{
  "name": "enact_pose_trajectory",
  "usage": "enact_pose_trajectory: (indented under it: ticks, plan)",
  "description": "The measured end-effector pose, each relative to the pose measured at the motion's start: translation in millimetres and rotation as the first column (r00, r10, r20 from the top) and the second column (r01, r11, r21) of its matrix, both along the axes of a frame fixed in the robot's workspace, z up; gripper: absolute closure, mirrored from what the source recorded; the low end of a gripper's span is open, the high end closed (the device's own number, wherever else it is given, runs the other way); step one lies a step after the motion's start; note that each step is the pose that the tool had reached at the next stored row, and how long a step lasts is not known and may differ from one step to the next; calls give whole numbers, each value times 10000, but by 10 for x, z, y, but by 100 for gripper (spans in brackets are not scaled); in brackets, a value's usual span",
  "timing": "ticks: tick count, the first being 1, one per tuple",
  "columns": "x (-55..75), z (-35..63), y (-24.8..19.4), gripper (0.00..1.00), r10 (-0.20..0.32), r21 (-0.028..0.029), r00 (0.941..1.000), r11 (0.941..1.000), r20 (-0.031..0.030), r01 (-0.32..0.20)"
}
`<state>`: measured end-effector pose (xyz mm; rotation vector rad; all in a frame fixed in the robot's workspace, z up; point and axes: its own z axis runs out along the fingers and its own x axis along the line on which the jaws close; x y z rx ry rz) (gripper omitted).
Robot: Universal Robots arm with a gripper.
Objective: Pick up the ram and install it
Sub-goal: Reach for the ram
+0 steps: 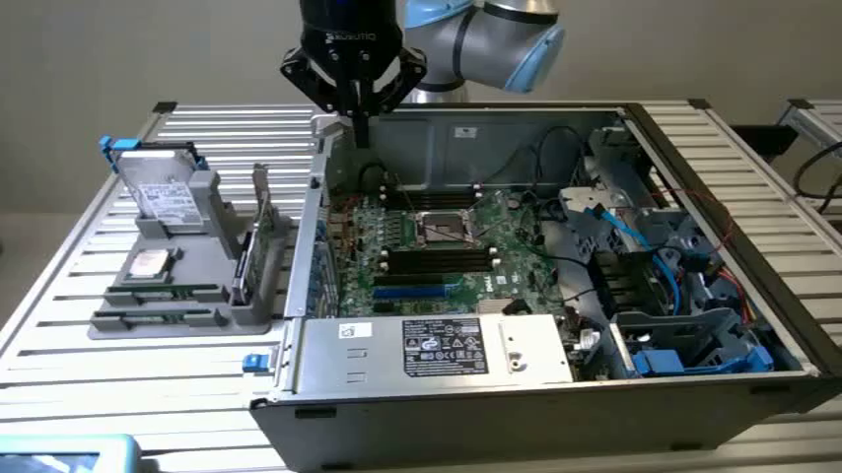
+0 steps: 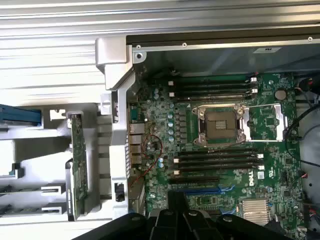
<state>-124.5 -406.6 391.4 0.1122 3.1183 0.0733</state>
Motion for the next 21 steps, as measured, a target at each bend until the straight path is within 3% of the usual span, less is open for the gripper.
enact_pose_trajectory:
  ticks: [14, 21]
  plan:
    - [-15, 1, -1, 89, 0, -1, 10000, 10000, -1, 0]
    - [-257, 0, 0, 89, 1, 1, 10000, 10000, 0, -1]
